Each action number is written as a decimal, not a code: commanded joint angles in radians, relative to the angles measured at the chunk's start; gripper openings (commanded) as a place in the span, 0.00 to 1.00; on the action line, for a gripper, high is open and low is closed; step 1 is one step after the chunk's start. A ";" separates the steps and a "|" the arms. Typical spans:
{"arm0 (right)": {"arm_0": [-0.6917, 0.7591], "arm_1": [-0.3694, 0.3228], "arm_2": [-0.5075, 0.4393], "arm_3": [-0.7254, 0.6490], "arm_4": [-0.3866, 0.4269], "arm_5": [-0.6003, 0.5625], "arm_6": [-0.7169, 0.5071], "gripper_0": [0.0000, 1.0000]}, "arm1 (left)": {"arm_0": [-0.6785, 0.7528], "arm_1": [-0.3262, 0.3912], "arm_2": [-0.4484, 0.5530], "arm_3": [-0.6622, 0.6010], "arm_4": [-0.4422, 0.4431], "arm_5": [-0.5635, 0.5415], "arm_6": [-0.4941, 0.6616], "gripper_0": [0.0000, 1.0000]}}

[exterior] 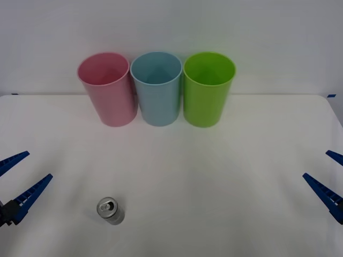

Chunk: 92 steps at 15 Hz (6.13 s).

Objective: Grasp the object on the table and drop it into the matching bin: aluminum can to the light blue bin, PET bottle to the pink bin.

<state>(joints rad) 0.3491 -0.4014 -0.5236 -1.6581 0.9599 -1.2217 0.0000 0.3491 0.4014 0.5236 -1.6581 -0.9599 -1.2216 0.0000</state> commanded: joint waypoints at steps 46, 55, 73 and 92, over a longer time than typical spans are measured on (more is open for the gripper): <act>0.000 0.000 0.000 0.000 0.000 0.000 0.000 1.00 | 0.110 0.050 -0.283 0.195 -0.088 -0.042 -0.439 1.00; 0.000 0.000 0.000 0.000 0.000 0.000 0.000 1.00 | 0.067 -0.056 -0.283 0.196 -0.174 0.019 -0.407 1.00; 0.000 0.000 0.000 0.000 0.000 0.000 0.000 1.00 | -0.099 -0.105 -0.366 0.305 -0.290 0.040 -0.422 1.00; 0.000 0.000 0.000 0.000 0.000 0.000 0.000 1.00 | -0.104 -0.159 -0.346 0.305 -0.324 0.057 -0.442 0.00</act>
<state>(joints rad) 0.3491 -0.4014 -0.5236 -1.6581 0.9599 -1.2217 0.0000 0.2454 0.2423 0.1767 -1.3527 -1.2846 -1.1643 -0.4439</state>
